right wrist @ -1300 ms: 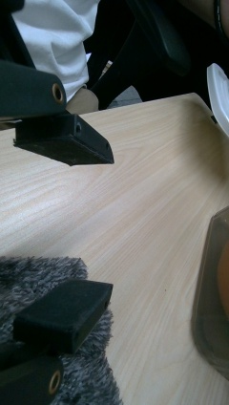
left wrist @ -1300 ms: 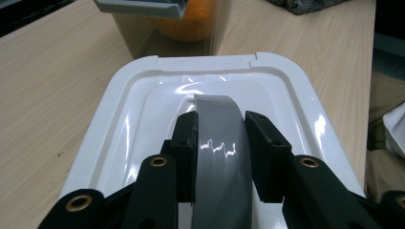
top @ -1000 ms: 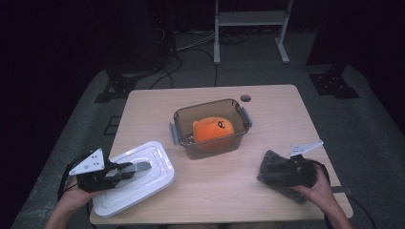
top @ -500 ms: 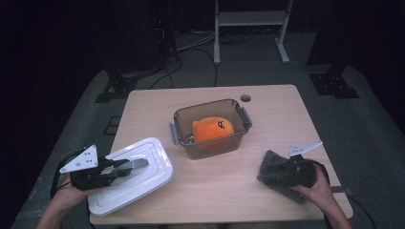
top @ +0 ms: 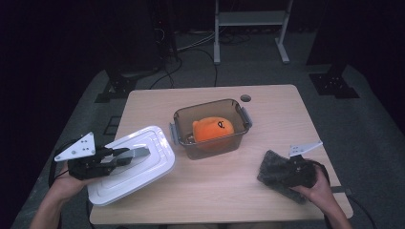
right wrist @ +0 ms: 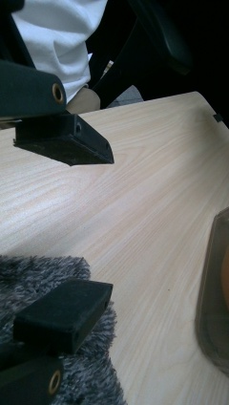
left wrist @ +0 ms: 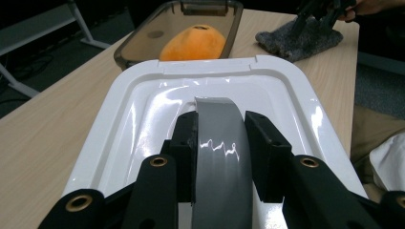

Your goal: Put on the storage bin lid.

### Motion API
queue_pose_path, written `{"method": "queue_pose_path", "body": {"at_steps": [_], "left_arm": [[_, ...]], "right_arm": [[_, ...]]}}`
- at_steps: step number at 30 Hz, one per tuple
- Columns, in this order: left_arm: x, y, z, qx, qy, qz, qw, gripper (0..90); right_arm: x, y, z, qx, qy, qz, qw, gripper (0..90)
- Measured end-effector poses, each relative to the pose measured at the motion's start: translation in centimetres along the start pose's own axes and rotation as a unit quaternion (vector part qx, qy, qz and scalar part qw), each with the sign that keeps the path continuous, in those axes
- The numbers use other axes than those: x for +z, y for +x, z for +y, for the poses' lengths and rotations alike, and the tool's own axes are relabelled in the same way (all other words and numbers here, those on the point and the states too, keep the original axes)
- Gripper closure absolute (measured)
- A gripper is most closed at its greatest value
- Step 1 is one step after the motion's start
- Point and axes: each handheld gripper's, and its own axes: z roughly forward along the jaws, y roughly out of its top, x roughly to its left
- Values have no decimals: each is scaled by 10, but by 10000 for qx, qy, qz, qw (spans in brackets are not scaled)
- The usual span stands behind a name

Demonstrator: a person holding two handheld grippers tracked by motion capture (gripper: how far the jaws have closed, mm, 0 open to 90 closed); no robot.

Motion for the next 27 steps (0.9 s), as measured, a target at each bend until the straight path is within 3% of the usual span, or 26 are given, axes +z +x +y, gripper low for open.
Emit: {"method": "queue_pose_path", "body": {"at_steps": [14, 27], "left_arm": [[14, 13, 42, 210, -27, -5, 9998, 666], [47, 26, 78, 373, -39, -178, 9991, 666]], "right_arm": [[0, 0, -1, -9, 11, 18, 10000, 317], [-2, -2, -1, -1, -14, 37, 10000, 317]]}}
